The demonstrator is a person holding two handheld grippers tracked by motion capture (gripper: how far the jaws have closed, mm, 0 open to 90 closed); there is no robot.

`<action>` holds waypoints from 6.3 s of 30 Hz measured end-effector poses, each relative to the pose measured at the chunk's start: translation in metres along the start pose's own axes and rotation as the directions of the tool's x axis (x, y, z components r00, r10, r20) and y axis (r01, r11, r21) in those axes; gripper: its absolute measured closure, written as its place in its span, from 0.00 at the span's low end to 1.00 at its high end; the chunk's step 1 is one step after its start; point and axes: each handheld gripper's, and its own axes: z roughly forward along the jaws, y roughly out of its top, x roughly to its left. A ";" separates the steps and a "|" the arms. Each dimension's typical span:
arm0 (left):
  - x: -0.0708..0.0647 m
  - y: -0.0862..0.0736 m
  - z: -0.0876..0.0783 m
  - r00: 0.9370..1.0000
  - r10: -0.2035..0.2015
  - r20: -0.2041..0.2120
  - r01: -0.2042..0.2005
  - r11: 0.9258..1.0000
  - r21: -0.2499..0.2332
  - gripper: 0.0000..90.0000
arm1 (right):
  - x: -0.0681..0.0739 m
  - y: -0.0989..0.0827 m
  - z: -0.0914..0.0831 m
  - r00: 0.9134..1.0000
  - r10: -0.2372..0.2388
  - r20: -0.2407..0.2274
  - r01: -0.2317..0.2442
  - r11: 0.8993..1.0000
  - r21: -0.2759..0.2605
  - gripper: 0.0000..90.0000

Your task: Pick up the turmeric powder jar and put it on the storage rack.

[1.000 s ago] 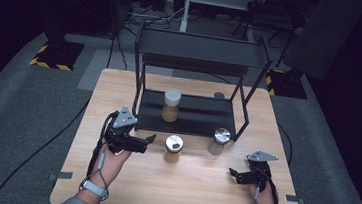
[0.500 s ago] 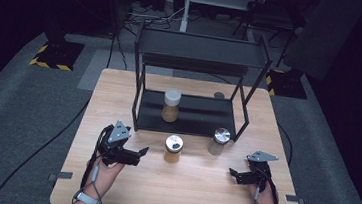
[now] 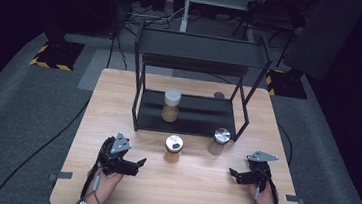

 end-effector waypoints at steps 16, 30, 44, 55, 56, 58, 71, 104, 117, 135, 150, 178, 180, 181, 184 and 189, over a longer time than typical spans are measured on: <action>-0.005 -0.015 0.021 1.000 -0.006 -0.011 0.007 0.996 0.085 0.07 | 0.000 0.000 0.000 1.000 0.000 0.000 0.000 1.000 0.000 0.02; -0.006 -0.027 0.039 1.000 -0.019 -0.008 0.020 0.991 0.133 0.06 | -0.004 -0.002 -0.002 0.999 -0.019 -0.029 0.019 1.000 0.000 0.03; -0.006 -0.027 0.040 1.000 -0.016 -0.007 0.017 0.990 0.138 0.03 | -0.004 -0.002 -0.016 0.999 0.023 -0.040 -0.024 0.999 -0.042 0.03; -0.006 -0.026 0.040 1.000 -0.015 -0.007 0.016 0.990 0.138 0.03 | 0.003 0.020 -0.050 0.998 -0.021 -0.056 0.013 0.990 -0.137 0.03; -0.006 -0.026 0.040 1.000 -0.015 -0.007 0.016 0.990 0.138 0.03 | 0.004 0.023 -0.051 0.998 -0.028 -0.057 0.020 0.990 -0.136 0.03; -0.006 -0.026 0.040 1.000 -0.015 -0.007 0.016 0.990 0.139 0.03 | 0.006 0.028 -0.054 0.997 -0.042 -0.057 0.034 0.990 -0.136 0.03; -0.006 -0.025 0.040 1.000 -0.014 -0.001 0.014 0.989 0.146 0.00 | 0.019 0.059 -0.067 0.994 -0.092 -0.064 0.080 0.982 -0.171 0.03; -0.002 -0.026 0.039 1.000 0.002 0.019 -0.005 0.989 0.146 0.00 | 0.080 0.132 -0.028 0.971 -0.204 -0.123 0.184 0.970 -0.158 0.03; -0.002 -0.026 0.039 1.000 0.004 0.019 -0.006 0.989 0.146 0.00 | 0.096 0.152 -0.011 0.959 -0.234 -0.160 0.208 0.964 -0.164 0.03; -0.002 -0.026 0.039 1.000 0.005 0.019 -0.008 0.989 0.147 0.00 | 0.115 0.166 0.013 0.949 -0.257 -0.185 0.228 0.960 -0.166 0.03; -0.002 -0.026 0.039 1.000 0.005 0.019 -0.008 0.989 0.147 0.00 | 0.125 0.172 0.042 0.941 -0.267 -0.206 0.249 0.962 -0.108 0.03; -0.002 -0.026 0.039 1.000 0.002 0.019 -0.005 0.989 0.145 0.00 | 0.136 0.185 0.089 0.930 -0.284 -0.232 0.303 0.952 0.049 0.26; -0.002 -0.026 0.039 1.000 0.002 0.019 -0.005 0.989 0.145 0.00 | 0.134 0.186 0.090 0.928 -0.281 -0.247 0.302 0.952 0.053 0.31; -0.002 -0.026 0.039 1.000 0.002 0.019 -0.004 0.989 0.145 0.00 | 0.134 0.186 0.091 0.926 -0.280 -0.253 0.301 0.952 0.052 0.33; -0.002 -0.026 0.039 1.000 0.002 0.019 -0.005 0.989 0.145 0.00 | 0.135 0.189 0.091 0.925 -0.280 -0.258 0.305 0.950 0.061 0.34; -0.002 -0.026 0.039 1.000 0.006 0.025 -0.010 0.989 0.146 0.00 | 0.135 0.193 0.090 0.925 -0.275 -0.262 0.305 0.949 0.078 0.34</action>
